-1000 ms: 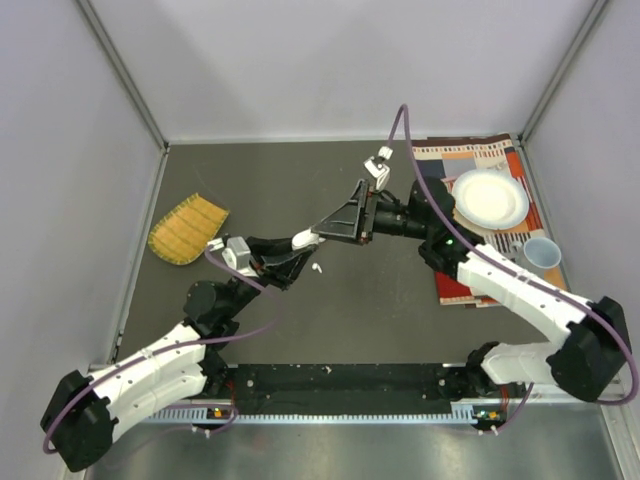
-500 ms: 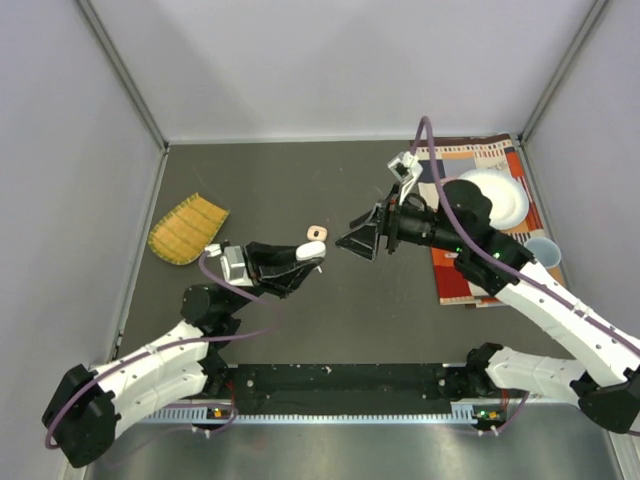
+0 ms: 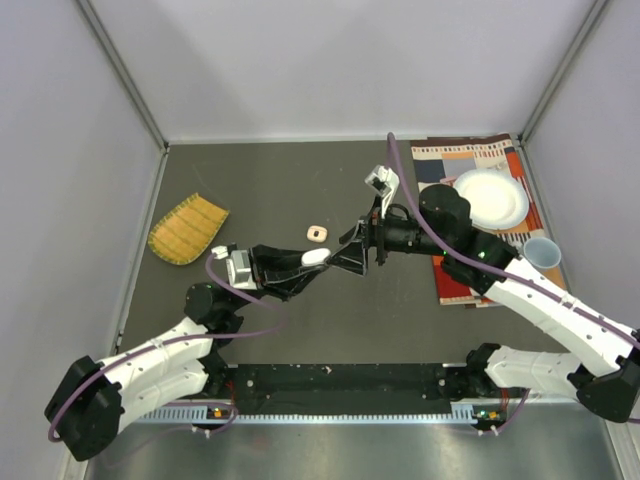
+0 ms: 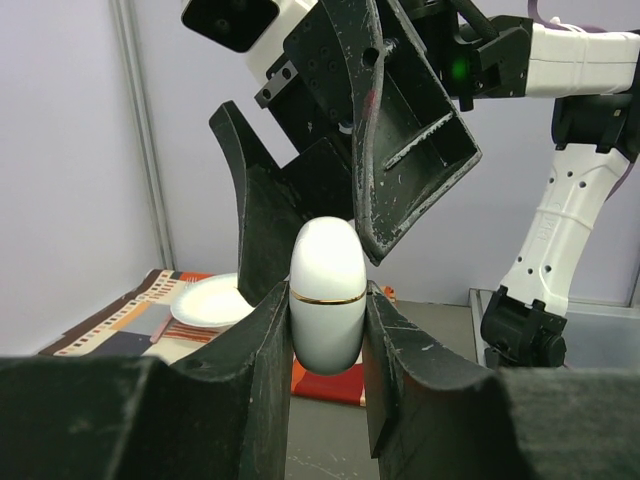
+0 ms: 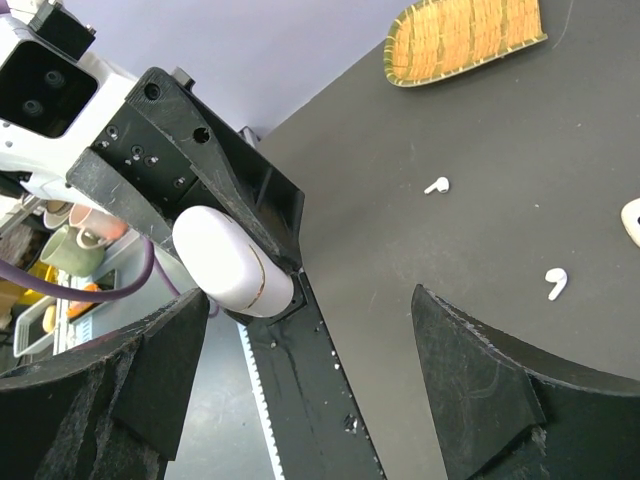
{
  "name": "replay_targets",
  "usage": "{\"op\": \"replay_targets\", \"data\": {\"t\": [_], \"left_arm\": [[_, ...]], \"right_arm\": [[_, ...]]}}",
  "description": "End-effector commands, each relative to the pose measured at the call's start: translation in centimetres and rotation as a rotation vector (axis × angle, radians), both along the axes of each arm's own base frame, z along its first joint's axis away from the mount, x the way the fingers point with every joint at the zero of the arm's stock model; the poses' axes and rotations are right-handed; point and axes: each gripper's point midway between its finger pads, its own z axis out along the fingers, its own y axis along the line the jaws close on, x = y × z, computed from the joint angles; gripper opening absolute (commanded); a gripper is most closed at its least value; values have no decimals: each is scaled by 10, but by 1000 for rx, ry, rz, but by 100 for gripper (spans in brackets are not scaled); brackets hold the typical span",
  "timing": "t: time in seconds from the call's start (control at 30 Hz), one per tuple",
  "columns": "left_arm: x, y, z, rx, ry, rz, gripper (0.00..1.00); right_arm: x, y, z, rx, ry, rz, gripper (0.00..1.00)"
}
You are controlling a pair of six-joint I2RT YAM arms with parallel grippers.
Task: Insert the wireless bluetooth earbuds into the charging case
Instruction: Open the charging case.
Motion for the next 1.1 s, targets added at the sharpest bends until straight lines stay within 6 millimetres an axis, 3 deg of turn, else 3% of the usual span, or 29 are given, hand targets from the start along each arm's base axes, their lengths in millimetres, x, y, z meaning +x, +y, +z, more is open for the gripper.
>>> {"op": "replay_targets", "data": {"t": [0.0,0.33,0.77,1.07], "left_arm": [[-11,4,26,-54,-91,-20,0],[-22,2,29,-42,-115,-79,0],[-29,3,26,-33,-115,-110,0],[-24,5,14,-19,-84,-70,0]], "right_arm": [[2,4,27,44,-69,-1,82],[17,2,25,34,-66,-86,82],[26,9,48,107,-75,-116,85],[32,3,69,192,-93,-176,99]]}}
